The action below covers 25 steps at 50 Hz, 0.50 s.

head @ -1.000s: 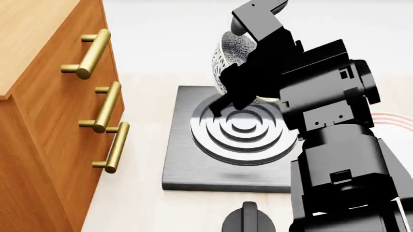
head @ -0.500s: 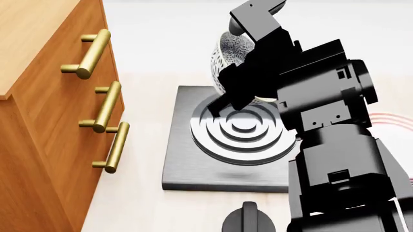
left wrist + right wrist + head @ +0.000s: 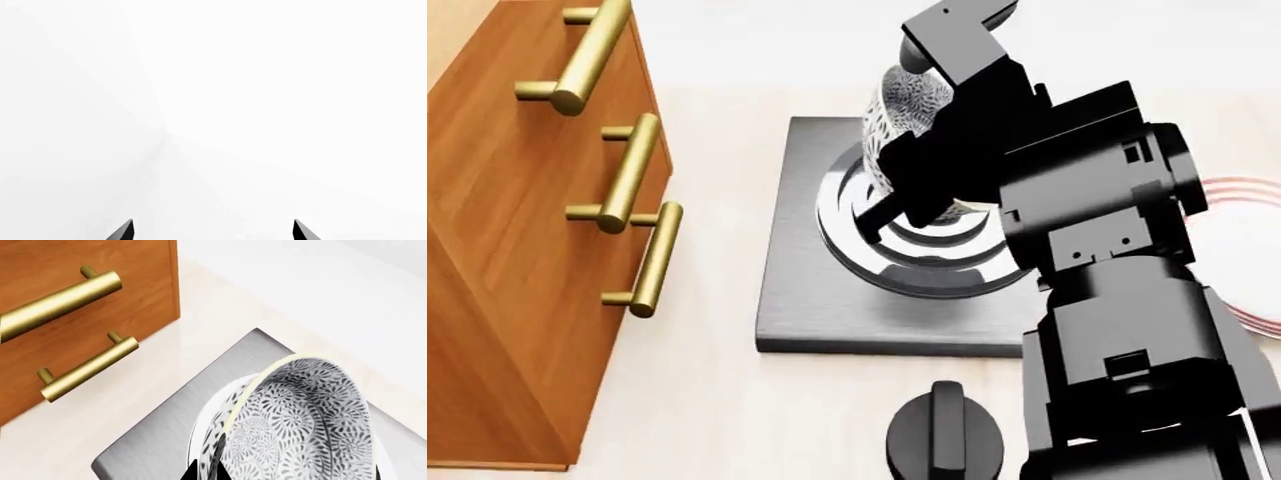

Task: Put the bowl on the stove.

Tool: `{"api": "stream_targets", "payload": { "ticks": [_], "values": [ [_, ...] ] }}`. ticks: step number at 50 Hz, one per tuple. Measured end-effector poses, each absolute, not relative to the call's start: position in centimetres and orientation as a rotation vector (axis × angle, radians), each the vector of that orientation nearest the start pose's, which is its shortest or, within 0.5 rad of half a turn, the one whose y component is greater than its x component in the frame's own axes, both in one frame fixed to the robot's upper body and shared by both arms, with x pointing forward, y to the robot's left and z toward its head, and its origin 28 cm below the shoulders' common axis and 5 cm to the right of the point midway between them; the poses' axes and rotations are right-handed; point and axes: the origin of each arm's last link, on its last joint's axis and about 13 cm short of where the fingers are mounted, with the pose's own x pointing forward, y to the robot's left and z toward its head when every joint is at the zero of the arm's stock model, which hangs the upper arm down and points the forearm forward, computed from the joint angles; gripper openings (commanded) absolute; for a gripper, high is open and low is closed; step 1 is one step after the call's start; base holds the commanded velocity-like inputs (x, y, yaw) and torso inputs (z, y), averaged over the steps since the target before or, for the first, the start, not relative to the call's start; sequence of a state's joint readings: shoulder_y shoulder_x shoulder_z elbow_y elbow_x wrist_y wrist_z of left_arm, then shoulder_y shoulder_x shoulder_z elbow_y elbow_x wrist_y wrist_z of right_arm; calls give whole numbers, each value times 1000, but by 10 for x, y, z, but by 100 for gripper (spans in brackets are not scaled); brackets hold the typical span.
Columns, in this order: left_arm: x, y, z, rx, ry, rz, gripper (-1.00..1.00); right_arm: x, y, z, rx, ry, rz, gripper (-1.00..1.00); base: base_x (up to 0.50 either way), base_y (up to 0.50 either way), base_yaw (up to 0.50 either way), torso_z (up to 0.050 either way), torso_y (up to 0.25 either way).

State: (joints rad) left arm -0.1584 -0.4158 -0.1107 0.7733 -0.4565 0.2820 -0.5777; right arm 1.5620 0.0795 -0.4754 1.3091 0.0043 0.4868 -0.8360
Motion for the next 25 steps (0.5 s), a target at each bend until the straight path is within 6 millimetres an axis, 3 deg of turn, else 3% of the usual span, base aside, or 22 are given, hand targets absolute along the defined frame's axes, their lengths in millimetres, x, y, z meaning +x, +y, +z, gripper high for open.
{"api": "stream_targets", "payload": {
  "ticks": [25],
  "values": [
    [175, 258, 228, -354, -1130, 270, 100, 431, -137, 265, -327, 421, 689, -100, 0, 0, 0, 0, 0]
  ]
}}
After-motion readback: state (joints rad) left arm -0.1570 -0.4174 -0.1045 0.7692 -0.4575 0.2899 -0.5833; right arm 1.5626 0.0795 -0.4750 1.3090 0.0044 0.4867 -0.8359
